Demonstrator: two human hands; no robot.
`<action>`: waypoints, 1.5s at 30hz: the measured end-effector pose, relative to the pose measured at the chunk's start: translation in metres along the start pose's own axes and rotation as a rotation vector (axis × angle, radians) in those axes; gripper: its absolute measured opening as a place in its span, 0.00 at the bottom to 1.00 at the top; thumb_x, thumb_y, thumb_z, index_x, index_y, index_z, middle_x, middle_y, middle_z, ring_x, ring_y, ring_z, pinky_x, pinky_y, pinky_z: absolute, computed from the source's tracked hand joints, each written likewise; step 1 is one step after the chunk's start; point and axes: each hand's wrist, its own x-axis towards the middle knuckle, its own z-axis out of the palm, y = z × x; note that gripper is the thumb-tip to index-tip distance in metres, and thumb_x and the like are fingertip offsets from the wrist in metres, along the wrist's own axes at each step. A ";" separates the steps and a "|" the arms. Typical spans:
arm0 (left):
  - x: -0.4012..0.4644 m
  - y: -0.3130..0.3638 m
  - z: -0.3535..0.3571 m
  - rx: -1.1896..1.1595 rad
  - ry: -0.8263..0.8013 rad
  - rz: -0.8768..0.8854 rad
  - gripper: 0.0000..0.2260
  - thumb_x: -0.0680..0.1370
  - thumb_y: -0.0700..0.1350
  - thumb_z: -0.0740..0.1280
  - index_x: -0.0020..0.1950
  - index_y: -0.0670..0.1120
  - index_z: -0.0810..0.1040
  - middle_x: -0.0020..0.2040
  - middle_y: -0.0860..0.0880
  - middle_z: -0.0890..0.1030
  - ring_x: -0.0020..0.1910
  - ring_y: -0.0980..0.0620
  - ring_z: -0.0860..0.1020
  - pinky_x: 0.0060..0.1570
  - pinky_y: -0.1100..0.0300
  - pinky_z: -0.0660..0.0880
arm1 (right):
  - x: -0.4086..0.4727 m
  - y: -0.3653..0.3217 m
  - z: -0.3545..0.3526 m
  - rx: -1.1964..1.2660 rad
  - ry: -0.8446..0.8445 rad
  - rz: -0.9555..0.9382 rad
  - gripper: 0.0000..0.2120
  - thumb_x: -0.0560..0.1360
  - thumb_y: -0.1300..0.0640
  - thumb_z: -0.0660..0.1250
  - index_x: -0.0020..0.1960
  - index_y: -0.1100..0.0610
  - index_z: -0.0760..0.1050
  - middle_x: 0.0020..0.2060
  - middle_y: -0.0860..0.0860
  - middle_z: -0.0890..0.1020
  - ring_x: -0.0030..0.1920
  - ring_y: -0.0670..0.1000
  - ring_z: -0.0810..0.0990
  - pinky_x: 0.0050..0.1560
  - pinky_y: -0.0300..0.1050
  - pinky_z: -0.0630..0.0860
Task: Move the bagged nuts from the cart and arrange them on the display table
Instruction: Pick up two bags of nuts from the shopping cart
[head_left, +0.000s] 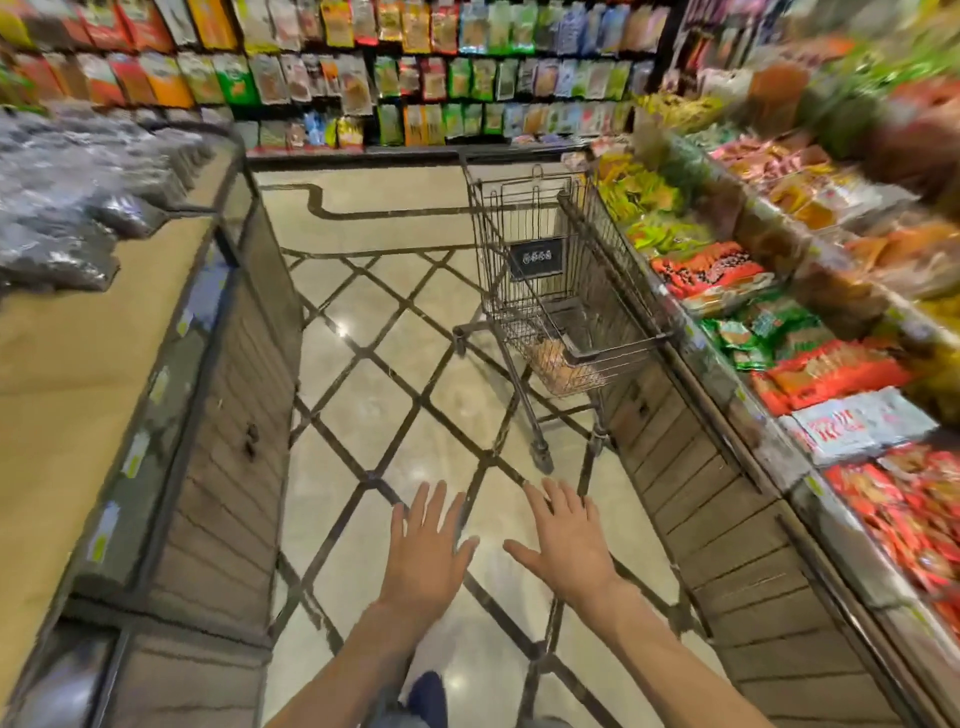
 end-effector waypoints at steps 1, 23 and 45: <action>0.020 -0.005 -0.004 -0.001 0.000 0.025 0.29 0.86 0.61 0.49 0.75 0.48 0.78 0.74 0.42 0.78 0.74 0.39 0.76 0.72 0.37 0.70 | 0.014 0.000 -0.006 0.035 -0.007 0.026 0.41 0.81 0.31 0.58 0.86 0.48 0.50 0.85 0.55 0.56 0.85 0.59 0.52 0.84 0.61 0.50; 0.505 0.032 -0.086 0.176 -0.145 0.360 0.30 0.82 0.62 0.50 0.76 0.51 0.76 0.77 0.45 0.75 0.77 0.42 0.72 0.73 0.40 0.71 | 0.401 0.148 -0.076 0.218 0.020 0.343 0.41 0.79 0.32 0.63 0.85 0.48 0.54 0.82 0.54 0.63 0.83 0.57 0.59 0.82 0.59 0.57; 0.892 0.123 -0.001 0.198 -0.763 0.694 0.28 0.86 0.56 0.57 0.86 0.55 0.55 0.86 0.46 0.54 0.83 0.42 0.62 0.82 0.47 0.55 | 0.627 0.263 -0.052 0.550 -0.027 0.828 0.45 0.75 0.31 0.52 0.85 0.56 0.58 0.78 0.61 0.69 0.75 0.65 0.73 0.73 0.56 0.75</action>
